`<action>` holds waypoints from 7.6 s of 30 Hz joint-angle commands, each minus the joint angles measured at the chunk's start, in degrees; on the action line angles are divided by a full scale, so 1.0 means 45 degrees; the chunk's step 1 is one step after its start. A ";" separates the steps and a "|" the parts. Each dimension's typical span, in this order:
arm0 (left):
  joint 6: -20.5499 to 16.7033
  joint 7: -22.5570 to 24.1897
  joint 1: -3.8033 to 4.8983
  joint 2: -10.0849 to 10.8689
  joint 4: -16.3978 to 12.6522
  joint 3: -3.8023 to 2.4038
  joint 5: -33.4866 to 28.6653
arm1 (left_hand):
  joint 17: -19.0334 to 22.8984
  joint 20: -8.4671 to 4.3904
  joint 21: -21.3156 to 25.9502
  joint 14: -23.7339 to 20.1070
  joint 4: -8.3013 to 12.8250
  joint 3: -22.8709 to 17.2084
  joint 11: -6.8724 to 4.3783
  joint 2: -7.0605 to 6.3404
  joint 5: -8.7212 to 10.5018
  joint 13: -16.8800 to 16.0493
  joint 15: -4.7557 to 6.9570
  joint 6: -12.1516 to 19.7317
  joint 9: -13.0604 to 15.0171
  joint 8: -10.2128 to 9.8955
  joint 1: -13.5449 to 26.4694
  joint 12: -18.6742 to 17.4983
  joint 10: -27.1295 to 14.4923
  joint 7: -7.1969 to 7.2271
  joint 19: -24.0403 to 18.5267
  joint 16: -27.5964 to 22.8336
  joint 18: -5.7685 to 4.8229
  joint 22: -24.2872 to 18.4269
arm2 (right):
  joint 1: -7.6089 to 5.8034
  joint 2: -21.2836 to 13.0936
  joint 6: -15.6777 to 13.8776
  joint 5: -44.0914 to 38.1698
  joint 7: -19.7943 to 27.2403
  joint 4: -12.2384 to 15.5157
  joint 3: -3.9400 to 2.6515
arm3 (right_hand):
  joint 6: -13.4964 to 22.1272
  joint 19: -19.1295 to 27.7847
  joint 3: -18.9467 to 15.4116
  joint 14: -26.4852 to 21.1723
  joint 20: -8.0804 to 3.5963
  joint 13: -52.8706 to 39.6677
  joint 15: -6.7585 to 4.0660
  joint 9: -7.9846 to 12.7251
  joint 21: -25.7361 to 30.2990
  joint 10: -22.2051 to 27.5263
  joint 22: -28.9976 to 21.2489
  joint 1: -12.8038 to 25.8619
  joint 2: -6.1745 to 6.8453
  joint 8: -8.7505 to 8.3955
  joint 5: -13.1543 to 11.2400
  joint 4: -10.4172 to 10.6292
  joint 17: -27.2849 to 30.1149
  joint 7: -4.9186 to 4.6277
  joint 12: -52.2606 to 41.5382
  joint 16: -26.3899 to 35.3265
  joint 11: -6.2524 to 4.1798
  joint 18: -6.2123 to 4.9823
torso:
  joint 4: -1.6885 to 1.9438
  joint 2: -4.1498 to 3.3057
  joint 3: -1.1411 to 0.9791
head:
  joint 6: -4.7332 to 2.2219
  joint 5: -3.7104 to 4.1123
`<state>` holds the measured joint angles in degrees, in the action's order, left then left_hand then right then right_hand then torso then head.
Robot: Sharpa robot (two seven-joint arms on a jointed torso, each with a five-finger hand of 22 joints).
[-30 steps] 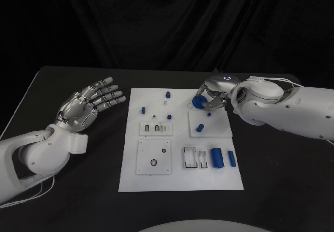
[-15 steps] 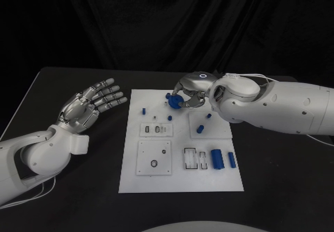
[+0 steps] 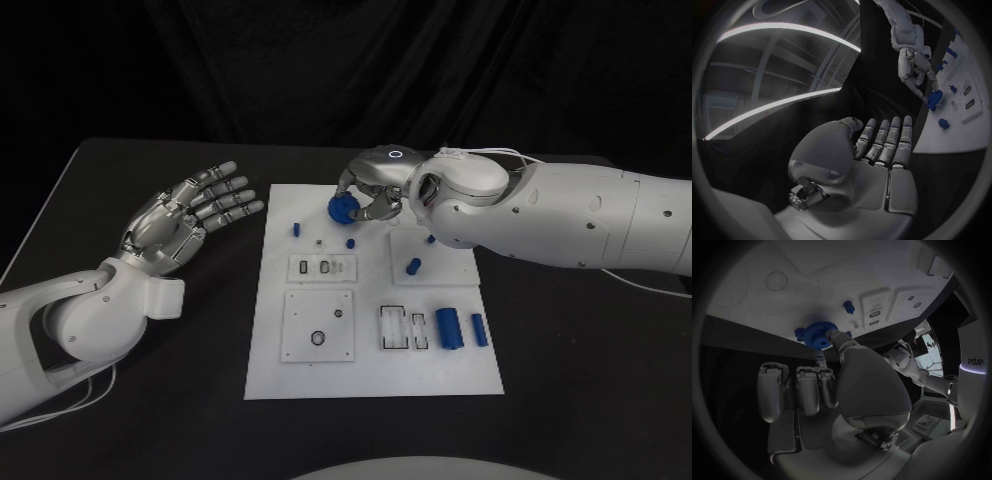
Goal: Assemble the parts on the task board
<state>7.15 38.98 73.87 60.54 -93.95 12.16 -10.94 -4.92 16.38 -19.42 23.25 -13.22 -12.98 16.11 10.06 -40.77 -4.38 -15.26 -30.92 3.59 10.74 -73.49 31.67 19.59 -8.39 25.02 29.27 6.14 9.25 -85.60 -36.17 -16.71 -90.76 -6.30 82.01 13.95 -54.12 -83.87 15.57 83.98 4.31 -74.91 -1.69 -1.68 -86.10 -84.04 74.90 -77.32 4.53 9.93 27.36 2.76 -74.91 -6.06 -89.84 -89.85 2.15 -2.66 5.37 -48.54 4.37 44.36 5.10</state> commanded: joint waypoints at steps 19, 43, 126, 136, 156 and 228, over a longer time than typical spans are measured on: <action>0.0268 0.1282 -0.0017 -0.0062 0.0033 -0.0010 -0.0051 | 0.0001 0.0007 0.0039 0.0007 -0.0065 -0.0010 0.0087 0.0045 -0.0050 -0.0002 -0.0030 -0.0019 0.0018 0.0011 0.0062 0.0066 0.0020 -0.0089 -0.0082 0.0061 -0.0246 -0.0014 | 0.0274 0.0323 0.0748 -0.0065 -0.0137 -0.0402 -0.0008 | 0.4539 0.0104 0.0500 0.1337 -0.0067 -0.3234 -0.0153 -0.2198 0.0664 -0.1200 0.1303 0.0086 0.0142 -0.1386 -0.1273 -0.0128 -0.3353 -0.0111 0.0004 -0.0033 -0.0198 -0.0053 | -0.0049 -0.0013 -0.0050 | 0.0163 -0.0078; 0.0155 0.1241 -0.0021 0.0154 -0.0067 -0.0010 -0.0084 | -0.0002 0.0007 0.0034 0.0007 -0.0124 -0.0004 0.0088 0.0028 -0.0048 -0.0005 -0.0028 -0.0017 0.0019 0.0011 0.0060 0.0073 0.0022 -0.0095 -0.0083 0.0088 -0.0243 -0.0013 | -0.0363 -0.1868 -0.1500 0.0593 0.0474 0.1222 -0.0019 | 0.1849 0.0049 -0.0240 0.1337 -0.0033 -0.3193 -0.0097 -0.1909 0.0842 -0.1164 0.1357 0.0440 -0.0094 -0.0441 -0.2884 0.0592 -0.3353 -0.0236 0.0026 -0.0033 -0.0117 -0.0048 | -0.0053 0.0003 -0.0043 | 0.0063 0.0028; 0.0250 0.1178 -0.0066 0.0026 0.0130 -0.0010 -0.0267 | -0.0008 0.0009 -0.0006 0.0004 -0.0510 0.0002 0.0087 0.0038 -0.0205 -0.0022 -0.0015 -0.0066 0.0028 0.0042 0.0051 0.0127 0.0068 -0.0104 -0.0069 0.0216 -0.0227 0.0000 | 0.0999 -0.4810 -0.0670 0.1819 -0.0297 0.0904 0.0082 | 0.0499 0.0581 -0.0897 0.0775 -0.0137 -0.2231 -0.0216 -0.2288 0.1830 -0.0196 0.0721 -0.0541 0.0082 -0.0533 -0.3772 0.1531 -0.1999 -0.0065 0.0483 0.1654 -0.0252 -0.0280 | -0.0200 0.0083 -0.0010 | 0.0288 0.0105; 0.0254 0.1148 -0.0071 0.0031 0.0154 -0.0010 -0.0272 | -0.0008 0.0009 -0.0008 0.0002 -0.0531 0.0001 0.0087 0.0038 -0.0208 -0.0023 -0.0015 -0.0063 0.0028 0.0041 0.0046 0.0129 0.0068 -0.0106 -0.0068 0.0223 -0.0227 0.0001 | 0.1011 -0.4764 -0.1205 0.1819 -0.0115 0.0891 0.0081 | -0.0127 0.0544 -0.0914 0.0781 -0.0219 -0.2272 -0.0293 -0.2930 0.1903 -0.0230 0.0749 -0.0790 -0.0150 0.0421 -0.2707 0.1471 -0.1970 0.0079 0.0472 0.1699 -0.0344 -0.0281 | -0.0202 0.0087 0.0002 | 0.0311 0.0065; 0.0192 0.1121 -0.0077 0.0130 0.0104 -0.0010 -0.0327 | -0.0008 0.0009 -0.0012 0.0000 -0.0567 0.0004 0.0087 0.0028 -0.0205 -0.0024 -0.0015 -0.0096 0.0032 0.0054 0.0039 0.0133 0.0069 -0.0108 -0.0068 0.0235 -0.0225 0.0002 | 0.0788 -0.4687 -0.3001 0.1711 0.0460 0.3012 0.0049 | -0.0331 0.0325 -0.0529 0.0895 -0.0204 -0.2498 -0.0260 -0.3839 0.1712 -0.0472 0.1032 -0.1161 -0.0315 0.1640 -0.0445 0.1084 -0.2166 0.0163 0.0374 0.1453 -0.0265 -0.0209 | -0.0215 0.0079 -0.0004 | 0.0294 -0.0105; 0.0316 0.0987 -0.0096 -0.0045 0.0346 -0.0010 -0.0466 | -0.0009 0.0010 -0.0027 -0.0002 -0.0661 0.0029 0.0078 -0.0018 -0.0150 -0.0030 -0.0011 -0.0095 0.0033 0.0060 0.0013 0.0152 0.0081 -0.0101 -0.0060 0.0275 -0.0222 0.0007 | 0.1619 -0.1137 0.0286 0.0460 -0.1118 0.2796 0.0043 | 0.3819 0.0755 -0.1686 0.0736 -0.0071 -0.1934 -0.0131 -0.3077 0.2672 0.0213 0.0569 -0.0007 0.0459 0.0252 -0.5108 0.1238 -0.1944 -0.0171 0.0620 0.1744 -0.0149 -0.0431 | -0.0203 0.0095 0.0000 | 0.0572 -0.0201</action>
<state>7.70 39.00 73.51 60.42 -92.34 12.16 -12.70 -4.93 16.38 -19.42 23.25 -15.73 -12.82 16.29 10.06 -41.50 -4.46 -15.26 -31.13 3.67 10.74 -73.49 32.11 19.77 -8.59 25.02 30.15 6.14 9.25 -78.49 -41.25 -16.17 -88.10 -10.42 94.58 14.14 -37.31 -80.86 8.13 84.09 4.02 -74.94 -2.40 -15.63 -74.31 -83.38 74.90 -77.13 5.97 11.20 4.56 8.30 -74.91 -6.87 -87.24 -82.14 1.52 -3.58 4.50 -48.14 4.39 46.83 4.26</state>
